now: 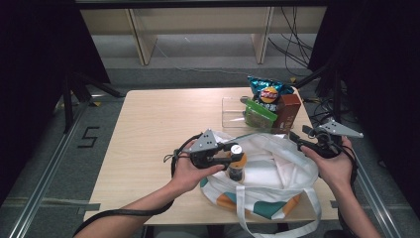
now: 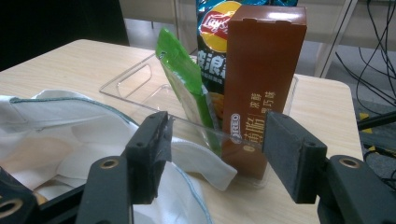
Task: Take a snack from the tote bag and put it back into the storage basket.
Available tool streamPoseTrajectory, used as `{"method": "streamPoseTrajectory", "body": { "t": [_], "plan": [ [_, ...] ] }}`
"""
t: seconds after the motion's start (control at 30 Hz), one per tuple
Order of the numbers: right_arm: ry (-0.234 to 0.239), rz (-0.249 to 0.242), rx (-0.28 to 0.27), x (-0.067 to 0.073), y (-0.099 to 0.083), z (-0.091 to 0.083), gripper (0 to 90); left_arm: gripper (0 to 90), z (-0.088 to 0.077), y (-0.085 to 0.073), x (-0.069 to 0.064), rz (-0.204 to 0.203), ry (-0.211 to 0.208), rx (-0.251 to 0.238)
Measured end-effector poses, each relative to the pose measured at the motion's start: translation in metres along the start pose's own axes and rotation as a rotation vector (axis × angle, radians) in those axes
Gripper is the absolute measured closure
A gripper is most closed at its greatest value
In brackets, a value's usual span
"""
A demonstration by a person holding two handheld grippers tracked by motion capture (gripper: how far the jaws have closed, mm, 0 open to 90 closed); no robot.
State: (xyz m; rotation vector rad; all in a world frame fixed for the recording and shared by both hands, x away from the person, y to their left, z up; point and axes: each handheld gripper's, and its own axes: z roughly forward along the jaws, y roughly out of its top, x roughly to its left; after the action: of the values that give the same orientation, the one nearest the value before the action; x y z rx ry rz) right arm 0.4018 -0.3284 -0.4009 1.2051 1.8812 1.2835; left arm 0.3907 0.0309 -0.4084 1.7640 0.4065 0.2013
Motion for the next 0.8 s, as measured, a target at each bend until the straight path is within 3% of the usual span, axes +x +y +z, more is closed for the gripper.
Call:
{"method": "streamPoseTrajectory", "body": {
  "t": [0.43,0.47,0.8],
  "plan": [
    [-0.003,0.033,-0.014,0.002,-0.001,-0.001,42.1,58.9,-0.007,0.012,0.003,0.000,0.006,-0.018],
    [-0.005,0.033,0.006,0.002,0.000,-0.003,42.1,58.9,-0.007,0.012,0.003,-0.002,0.005,-0.021],
    [-0.003,0.030,-0.006,0.002,0.000,-0.002,42.1,58.9,-0.012,0.022,0.008,0.004,0.009,-0.034]
  ]
}}
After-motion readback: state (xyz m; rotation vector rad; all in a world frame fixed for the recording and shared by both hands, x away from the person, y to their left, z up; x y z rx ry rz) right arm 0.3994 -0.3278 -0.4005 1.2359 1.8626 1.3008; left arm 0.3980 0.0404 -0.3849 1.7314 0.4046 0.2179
